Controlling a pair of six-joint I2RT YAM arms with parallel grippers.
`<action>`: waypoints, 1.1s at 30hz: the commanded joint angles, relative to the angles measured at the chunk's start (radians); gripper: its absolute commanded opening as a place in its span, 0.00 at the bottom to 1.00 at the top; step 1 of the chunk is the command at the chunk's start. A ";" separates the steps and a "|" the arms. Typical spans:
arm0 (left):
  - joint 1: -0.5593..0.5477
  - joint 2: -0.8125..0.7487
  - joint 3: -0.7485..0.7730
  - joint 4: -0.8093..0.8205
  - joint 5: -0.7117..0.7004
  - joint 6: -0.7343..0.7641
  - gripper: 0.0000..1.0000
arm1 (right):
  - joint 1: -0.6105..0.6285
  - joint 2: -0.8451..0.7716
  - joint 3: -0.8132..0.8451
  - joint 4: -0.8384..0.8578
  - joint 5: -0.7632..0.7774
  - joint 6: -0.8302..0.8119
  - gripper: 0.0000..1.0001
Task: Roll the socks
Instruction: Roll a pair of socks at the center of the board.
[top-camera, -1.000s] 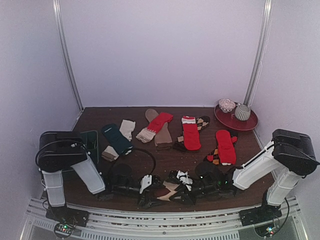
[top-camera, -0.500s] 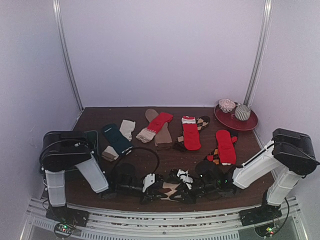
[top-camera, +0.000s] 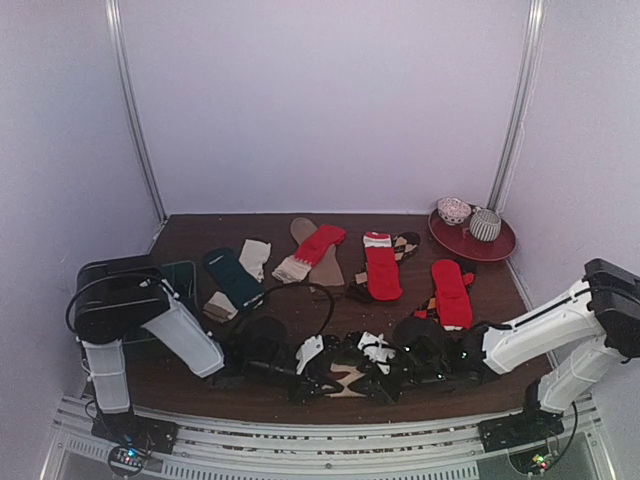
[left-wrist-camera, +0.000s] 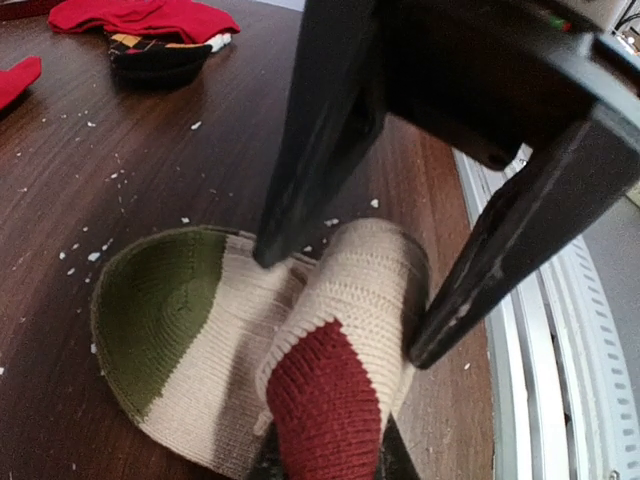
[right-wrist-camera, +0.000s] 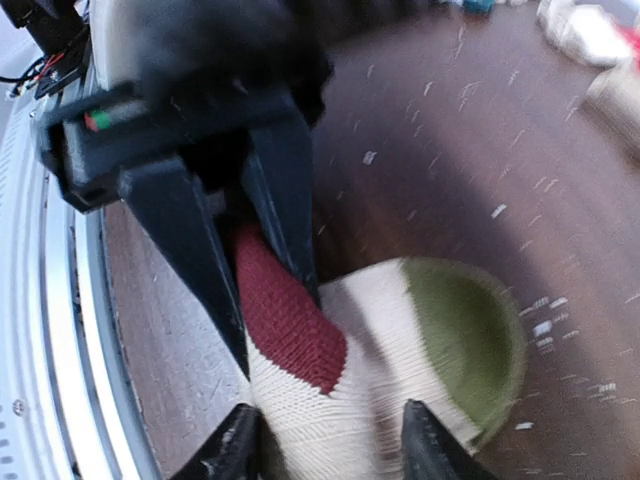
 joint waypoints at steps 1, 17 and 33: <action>-0.009 0.084 -0.036 -0.408 0.015 -0.086 0.00 | 0.067 -0.120 -0.050 0.018 0.283 -0.194 0.53; -0.009 0.112 -0.006 -0.501 0.066 -0.089 0.00 | 0.167 0.085 0.014 0.007 0.326 -0.296 0.33; -0.009 -0.271 -0.095 -0.144 -0.288 0.172 0.97 | 0.033 0.143 -0.118 0.055 -0.134 0.082 0.16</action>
